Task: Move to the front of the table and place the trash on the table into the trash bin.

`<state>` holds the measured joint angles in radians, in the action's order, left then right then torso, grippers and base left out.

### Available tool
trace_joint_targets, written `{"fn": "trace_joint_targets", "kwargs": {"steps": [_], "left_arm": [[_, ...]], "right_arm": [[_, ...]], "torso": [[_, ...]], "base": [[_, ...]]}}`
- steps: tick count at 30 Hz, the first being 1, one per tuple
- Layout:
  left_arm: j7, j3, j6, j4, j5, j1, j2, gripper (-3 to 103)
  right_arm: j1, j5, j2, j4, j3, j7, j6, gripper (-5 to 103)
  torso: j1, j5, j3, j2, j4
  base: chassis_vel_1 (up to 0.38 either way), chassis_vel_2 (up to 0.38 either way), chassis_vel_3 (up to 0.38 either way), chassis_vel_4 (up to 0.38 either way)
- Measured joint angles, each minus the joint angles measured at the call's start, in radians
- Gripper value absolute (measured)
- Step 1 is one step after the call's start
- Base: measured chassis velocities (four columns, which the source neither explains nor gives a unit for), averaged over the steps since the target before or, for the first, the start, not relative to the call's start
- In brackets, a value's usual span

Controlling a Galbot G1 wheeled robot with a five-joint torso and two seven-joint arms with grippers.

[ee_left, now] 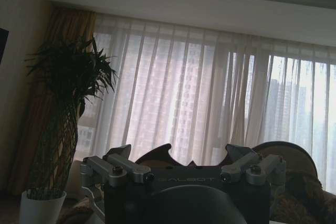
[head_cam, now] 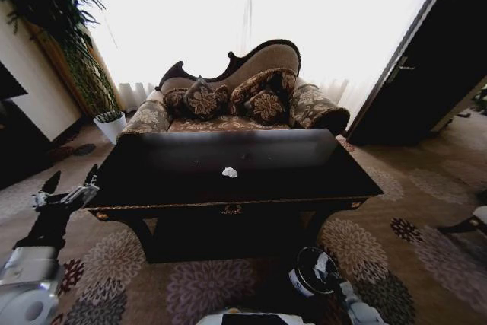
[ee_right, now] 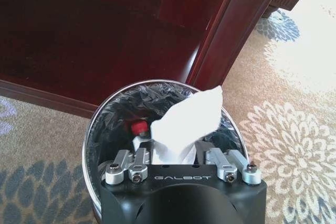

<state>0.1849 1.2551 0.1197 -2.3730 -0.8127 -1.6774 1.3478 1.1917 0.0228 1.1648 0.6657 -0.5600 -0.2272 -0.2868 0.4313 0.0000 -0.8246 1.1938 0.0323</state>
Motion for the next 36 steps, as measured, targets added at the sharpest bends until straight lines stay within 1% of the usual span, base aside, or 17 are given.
{"fn": "trace_joint_targets", "kwargs": {"steps": [3, 4, 6, 7, 9, 10, 12, 14, 15, 16, 23, 24, 28, 30, 32, 34, 36], "left_arm": [[0.000, -0.004, 0.000, -0.001, -0.001, 0.002, -0.001, 100], [0.000, -0.004, 0.000, -0.001, -0.001, 0.002, -0.001, 100], [0.000, -0.011, 0.000, 0.000, -0.001, 0.007, -0.001, 100], [0.000, -0.015, 0.000, 0.002, -0.001, 0.010, -0.002, 100], [0.000, -0.024, 0.000, 0.006, -0.001, 0.015, -0.008, 100], [0.000, -0.024, 0.000, 0.006, -0.001, 0.015, -0.008, 100], [0.000, -0.027, -0.002, 0.010, -0.001, 0.018, -0.013, 100], [0.000, -0.027, -0.002, 0.010, -0.001, 0.019, -0.014, 100], [0.000, -0.027, -0.002, 0.011, -0.003, 0.020, -0.015, 100], [0.000, -0.026, -0.003, 0.011, -0.008, 0.022, -0.017, 100], [-0.001, -0.032, -0.005, 0.021, -0.018, 0.037, -0.018, 100], [-0.001, -0.032, -0.005, 0.021, -0.018, 0.037, -0.018, 100], [-0.002, -0.049, -0.006, 0.028, -0.022, 0.054, -0.018, 100], [-0.002, -0.053, -0.006, 0.030, -0.022, 0.057, -0.018, 100], [-0.002, -0.057, -0.006, 0.033, -0.023, 0.062, -0.018, 100], [-0.002, -0.064, -0.006, 0.041, -0.023, 0.072, -0.018, 100], [-0.002, -0.067, -0.006, 0.044, -0.023, 0.075, -0.018, 100]], "right_arm": [[0.016, -0.002, 0.001, 0.016, -0.006, 0.001, 0.000, 60], [0.016, -0.002, 0.001, 0.016, -0.006, 0.001, 0.000, 60], [0.032, -0.005, -0.001, 0.030, -0.017, 0.001, -0.001, 71], [0.039, -0.006, -0.001, 0.036, -0.023, 0.001, -0.001, 71], [0.057, -0.007, -0.002, 0.052, -0.037, 0.001, -0.003, 82], [0.057, -0.007, -0.002, 0.052, -0.037, 0.001, -0.003, 82], [0.079, -0.020, 0.000, 0.078, -0.050, 0.001, -0.004, 91], [0.086, -0.025, 0.000, 0.089, -0.051, 0.001, -0.004, 91], [0.100, -0.034, 0.000, 0.110, -0.053, 0.001, -0.005, 96], [0.121, -0.043, -0.002, 0.139, -0.055, 0.001, -0.006, 99], [0.249, -0.085, -0.022, 0.350, -0.081, -0.004, -0.012, 100], [0.249, -0.085, -0.022, 0.350, -0.081, -0.004, -0.012, 100], [0.336, -0.127, -0.032, 0.490, -0.146, -0.040, -0.033, 100], [0.362, -0.140, -0.032, 0.526, -0.164, -0.049, -0.038, 100], [0.392, -0.152, -0.026, 0.567, -0.191, -0.065, -0.050, 100], [0.442, -0.159, 0.003, 0.637, -0.257, -0.109, -0.089, 100], [0.458, -0.159, 0.015, 0.657, -0.275, -0.121, -0.097, 100]], "torso": [[0.000, -0.0001, 0.000, 0.000, 0.0000], [0.000, -0.0001, 0.000, 0.000, 0.0000], [0.000, 0.0000, 0.000, 0.000, 0.0000], [0.000, -0.0001, 0.000, 0.000, 0.0000], [0.000, 0.0000, 0.000, 0.000, 0.0000], [0.000, 0.0000, 0.000, 0.000, 0.0000], [0.000, -0.0001, 0.000, 0.000, 0.0001], [0.000, 0.0000, 0.000, 0.000, 0.0000], [0.000, 0.0000, 0.000, 0.000, -0.0001], [0.000, 0.0000, 0.000, 0.000, -0.0001], [0.000, 0.0000, 0.000, 0.000, 0.0001], [0.000, 0.0000, 0.000, 0.000, 0.0001], [0.000, 0.0000, 0.000, 0.000, -0.0002], [0.000, 0.0001, 0.000, 0.000, 0.0001], [0.000, -0.0004, 0.000, 0.000, 0.0001], [0.000, -0.0002, 0.000, 0.000, -0.0001], [0.000, -0.0003, 0.000, 0.000, -0.0001]], "base": [[0.000, 0.000, 0.000, 0.000], [0.000, 0.000, 0.000, 0.000], [0.000, 0.000, 0.000, 0.000], [0.000, 0.000, 0.000, 0.000], [0.000, 0.000, 0.000, 0.000], [0.000, 0.000, 0.000, 0.000], [0.000, 0.000, 0.000, 0.000], [0.000, 0.000, 0.000, 0.000], [0.000, 0.000, 0.000, 0.000], [0.000, 0.000, 0.000, 0.000], [0.000, 0.000, 0.000, 0.000], [0.000, 0.000, 0.000, 0.000], [0.000, 0.000, 0.000, 0.000], [0.000, 0.000, 0.000, 0.000], [0.000, 0.000, 0.000, 0.000], [0.000, 0.000, 0.000, 0.000], [0.000, 0.000, 0.000, 0.000]]}}
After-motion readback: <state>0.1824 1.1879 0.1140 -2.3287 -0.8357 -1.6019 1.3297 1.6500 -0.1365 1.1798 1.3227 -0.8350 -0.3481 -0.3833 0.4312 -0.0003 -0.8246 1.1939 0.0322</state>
